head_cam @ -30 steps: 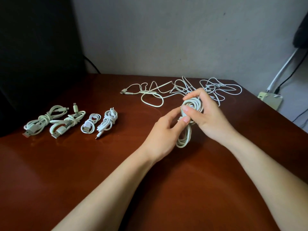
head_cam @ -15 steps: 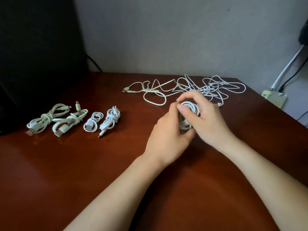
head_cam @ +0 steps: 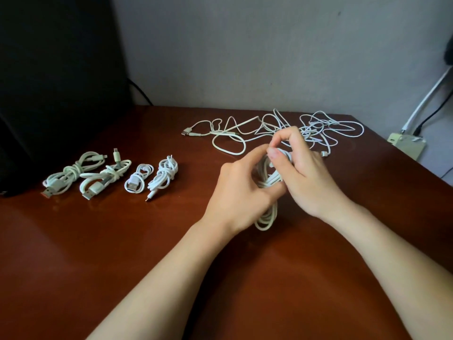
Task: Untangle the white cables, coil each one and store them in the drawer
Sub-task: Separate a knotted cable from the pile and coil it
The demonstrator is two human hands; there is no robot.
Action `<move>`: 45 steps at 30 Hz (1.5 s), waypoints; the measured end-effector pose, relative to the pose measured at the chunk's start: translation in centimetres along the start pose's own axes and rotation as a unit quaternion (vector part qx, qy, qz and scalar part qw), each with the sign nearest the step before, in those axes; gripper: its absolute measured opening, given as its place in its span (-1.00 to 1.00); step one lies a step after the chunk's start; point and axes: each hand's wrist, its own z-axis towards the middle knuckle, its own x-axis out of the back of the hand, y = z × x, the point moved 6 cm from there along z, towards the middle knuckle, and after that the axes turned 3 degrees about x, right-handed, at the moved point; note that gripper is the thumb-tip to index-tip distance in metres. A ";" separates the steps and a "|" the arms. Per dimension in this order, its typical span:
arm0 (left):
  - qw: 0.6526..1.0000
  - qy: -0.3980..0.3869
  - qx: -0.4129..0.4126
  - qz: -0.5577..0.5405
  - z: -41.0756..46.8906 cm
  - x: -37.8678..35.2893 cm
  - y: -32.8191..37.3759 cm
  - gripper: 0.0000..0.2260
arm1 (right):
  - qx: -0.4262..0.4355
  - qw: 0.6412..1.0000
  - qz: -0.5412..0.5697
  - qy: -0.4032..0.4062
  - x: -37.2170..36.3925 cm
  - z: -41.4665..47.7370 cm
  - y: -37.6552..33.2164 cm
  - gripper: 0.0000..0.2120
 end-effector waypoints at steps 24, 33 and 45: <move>0.994 0.022 0.100 -0.025 0.8 0.8 -2.3 -0.57 | -0.056 0.980 0.190 0.020 -0.6 0.7 2.2 -0.90; 0.997 -0.060 0.053 0.009 0.2 2.3 -1.6 -0.78 | -0.060 0.972 0.211 -0.085 -1.6 1.7 0.0 -0.82; 0.996 -0.016 0.050 0.068 -5.8 12.1 -1.7 -0.81 | -0.051 0.950 0.272 -0.142 -9.9 2.9 -7.4 -0.83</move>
